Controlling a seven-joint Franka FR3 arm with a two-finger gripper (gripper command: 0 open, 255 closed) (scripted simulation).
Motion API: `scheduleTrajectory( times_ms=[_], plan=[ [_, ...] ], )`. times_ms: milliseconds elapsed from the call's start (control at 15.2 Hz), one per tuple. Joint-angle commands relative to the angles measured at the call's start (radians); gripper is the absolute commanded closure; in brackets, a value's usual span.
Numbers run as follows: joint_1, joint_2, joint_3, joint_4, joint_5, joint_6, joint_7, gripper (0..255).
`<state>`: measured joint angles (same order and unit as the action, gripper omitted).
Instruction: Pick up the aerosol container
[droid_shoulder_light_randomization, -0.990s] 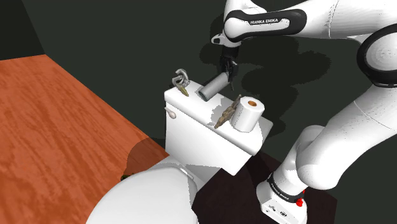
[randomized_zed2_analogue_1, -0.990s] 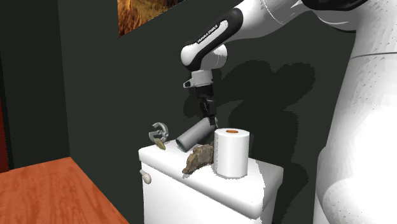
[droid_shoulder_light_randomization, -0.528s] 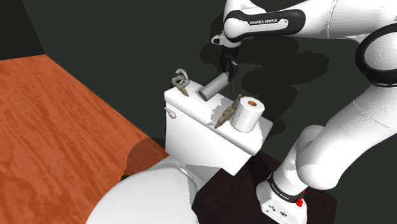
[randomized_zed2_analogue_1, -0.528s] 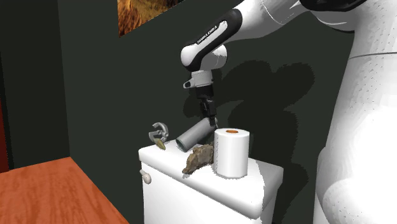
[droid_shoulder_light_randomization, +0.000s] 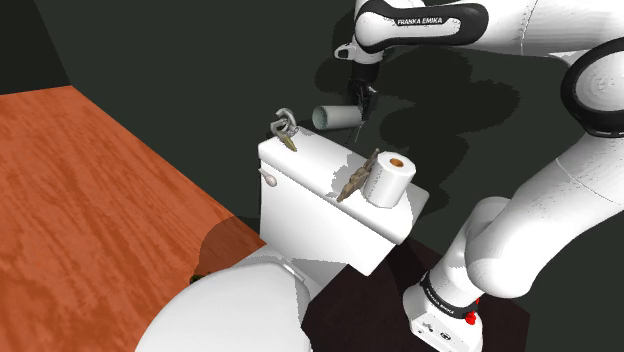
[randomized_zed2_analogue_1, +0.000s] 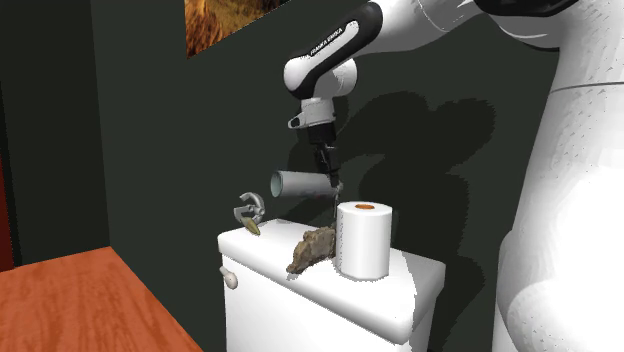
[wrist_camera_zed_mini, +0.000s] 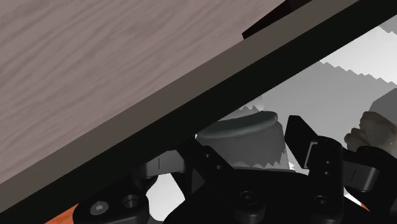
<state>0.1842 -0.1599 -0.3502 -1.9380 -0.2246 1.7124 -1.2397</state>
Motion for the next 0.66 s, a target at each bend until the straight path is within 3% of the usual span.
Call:
scheduleTrajectory(
  times_ms=[0, 594],
  plan=[
    [0.000, -0.002, 0.001, 0.028, 0.000, -0.028, -0.004, 255],
    [0.002, 0.007, 0.005, 0.133, 0.005, -0.122, -0.021, 255]
  ],
)
